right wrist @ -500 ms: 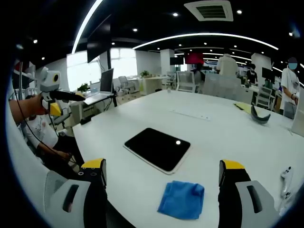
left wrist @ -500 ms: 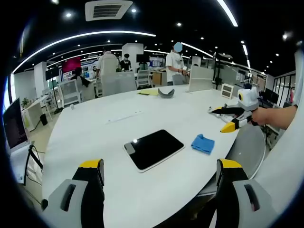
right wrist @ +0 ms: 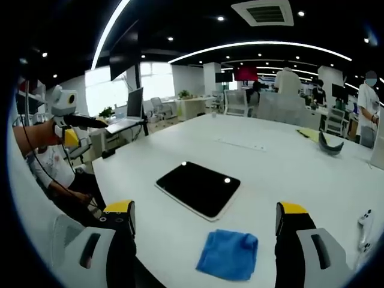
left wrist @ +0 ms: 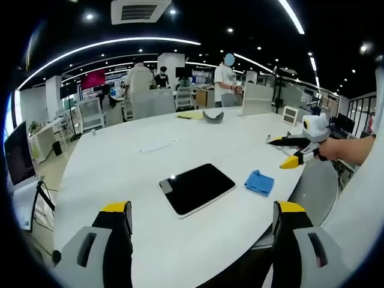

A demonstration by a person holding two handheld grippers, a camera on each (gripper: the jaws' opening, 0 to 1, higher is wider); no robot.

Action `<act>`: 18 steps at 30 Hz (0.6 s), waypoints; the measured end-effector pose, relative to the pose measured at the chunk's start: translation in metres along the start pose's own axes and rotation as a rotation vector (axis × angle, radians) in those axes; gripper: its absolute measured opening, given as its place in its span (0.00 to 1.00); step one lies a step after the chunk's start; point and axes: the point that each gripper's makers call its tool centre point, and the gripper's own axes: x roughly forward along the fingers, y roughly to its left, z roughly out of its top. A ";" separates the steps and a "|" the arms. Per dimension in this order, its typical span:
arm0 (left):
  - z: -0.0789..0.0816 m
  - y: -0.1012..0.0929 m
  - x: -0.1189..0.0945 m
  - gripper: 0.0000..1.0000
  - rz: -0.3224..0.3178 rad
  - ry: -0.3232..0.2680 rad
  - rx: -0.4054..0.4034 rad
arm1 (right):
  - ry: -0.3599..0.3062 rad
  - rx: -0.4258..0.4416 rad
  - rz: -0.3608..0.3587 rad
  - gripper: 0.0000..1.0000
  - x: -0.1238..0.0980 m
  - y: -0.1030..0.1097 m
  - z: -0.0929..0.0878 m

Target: Wipe the mirror surface with the cleaning cloth until all visible marks leave the cleaned area.

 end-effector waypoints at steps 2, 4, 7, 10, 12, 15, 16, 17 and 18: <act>0.000 0.001 0.001 0.98 0.011 -0.003 0.008 | -0.001 0.000 0.003 0.97 0.001 0.001 0.000; 0.001 0.001 0.001 0.97 0.010 -0.006 0.005 | -0.001 -0.002 0.004 0.97 0.002 0.001 0.001; 0.003 0.000 0.002 0.98 0.008 -0.008 0.001 | -0.003 -0.003 0.009 0.96 0.002 0.002 0.001; 0.003 -0.001 0.002 0.97 0.009 -0.009 0.005 | -0.002 -0.005 0.013 0.95 0.003 0.002 0.001; 0.003 0.001 0.002 0.97 0.018 -0.010 0.008 | -0.005 0.000 0.013 0.95 0.003 0.002 0.002; 0.004 -0.001 0.001 0.93 0.012 -0.009 0.003 | -0.011 0.001 0.013 0.94 0.003 0.001 0.003; 0.005 0.000 0.001 0.92 0.017 -0.014 0.006 | -0.011 0.003 0.012 0.94 0.003 0.000 0.003; 0.006 0.001 0.001 0.93 0.020 -0.015 0.004 | -0.013 0.006 0.013 0.94 0.003 0.000 0.004; 0.007 0.002 0.001 0.94 0.025 -0.020 -0.006 | -0.016 0.007 0.013 0.94 0.003 -0.001 0.004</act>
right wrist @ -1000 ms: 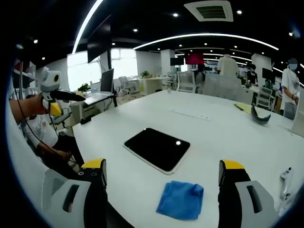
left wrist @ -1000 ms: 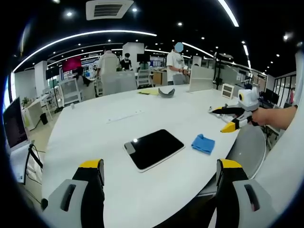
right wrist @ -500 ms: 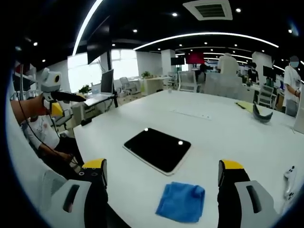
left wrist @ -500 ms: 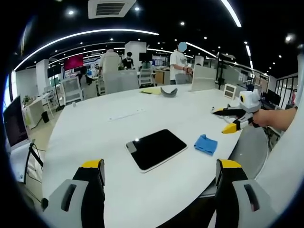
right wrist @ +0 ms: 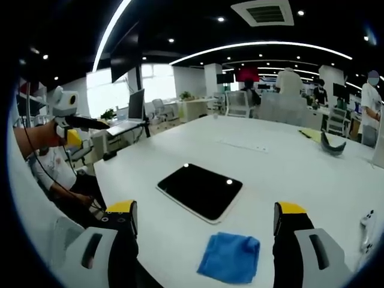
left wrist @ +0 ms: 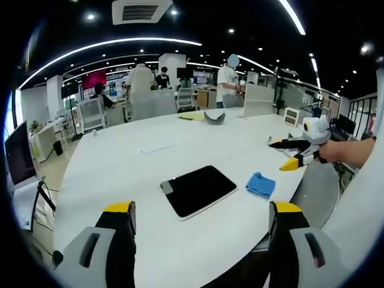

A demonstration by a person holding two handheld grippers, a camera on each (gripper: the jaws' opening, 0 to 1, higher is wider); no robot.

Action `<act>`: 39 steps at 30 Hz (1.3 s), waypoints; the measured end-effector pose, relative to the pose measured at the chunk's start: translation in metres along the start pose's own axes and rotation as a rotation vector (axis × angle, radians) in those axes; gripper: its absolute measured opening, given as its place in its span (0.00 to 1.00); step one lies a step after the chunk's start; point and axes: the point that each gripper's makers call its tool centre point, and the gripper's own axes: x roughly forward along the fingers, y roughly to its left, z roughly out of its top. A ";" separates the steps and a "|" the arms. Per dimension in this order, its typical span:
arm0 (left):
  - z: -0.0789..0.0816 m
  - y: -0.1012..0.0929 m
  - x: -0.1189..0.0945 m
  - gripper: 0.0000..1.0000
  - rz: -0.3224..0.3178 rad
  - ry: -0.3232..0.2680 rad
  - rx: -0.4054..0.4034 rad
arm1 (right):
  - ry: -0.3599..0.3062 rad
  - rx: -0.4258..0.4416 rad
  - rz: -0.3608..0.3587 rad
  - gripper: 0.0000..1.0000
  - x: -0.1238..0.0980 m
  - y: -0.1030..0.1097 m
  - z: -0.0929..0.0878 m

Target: Wipe the mirror surface with the cleaning cloth until all visible marks leave the cleaned area.

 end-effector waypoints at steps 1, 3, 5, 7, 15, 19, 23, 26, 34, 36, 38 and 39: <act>0.000 -0.001 0.000 0.93 -0.009 0.000 -0.007 | -0.001 -0.001 -0.001 0.93 0.000 -0.001 0.000; -0.001 -0.002 0.001 0.95 -0.013 0.005 -0.007 | 0.000 -0.004 -0.001 0.93 -0.001 -0.001 0.000; -0.003 -0.003 0.004 0.99 -0.008 0.008 -0.005 | 0.006 -0.005 -0.002 0.93 -0.001 -0.003 -0.001; -0.006 -0.003 0.007 1.00 0.000 0.017 -0.006 | 0.008 -0.002 0.001 0.93 -0.001 -0.003 -0.003; -0.006 -0.009 0.005 1.00 0.010 0.011 -0.017 | 0.018 0.008 0.006 0.91 -0.001 -0.006 -0.006; -0.004 -0.001 0.002 1.00 0.070 0.000 -0.013 | 0.023 0.003 0.022 0.89 0.000 -0.004 -0.006; -0.007 -0.005 0.000 0.92 0.046 0.024 -0.021 | 0.012 -0.001 0.029 0.88 0.001 -0.003 -0.001; -0.010 -0.007 0.001 0.86 0.040 0.037 -0.014 | 0.006 -0.003 0.029 0.88 0.002 -0.004 0.003; -0.008 -0.011 0.006 0.66 -0.006 0.046 -0.001 | 0.002 0.001 0.027 0.86 0.003 -0.006 0.006; -0.006 -0.012 0.007 0.61 -0.008 0.037 -0.006 | 0.004 0.002 0.027 0.85 0.003 -0.006 0.005; -0.005 -0.014 0.009 0.47 -0.024 0.037 0.001 | 0.004 0.005 0.028 0.85 0.003 -0.006 0.005; -0.004 -0.017 0.009 0.40 -0.040 0.034 0.017 | 0.008 0.001 0.027 0.85 0.003 -0.006 0.005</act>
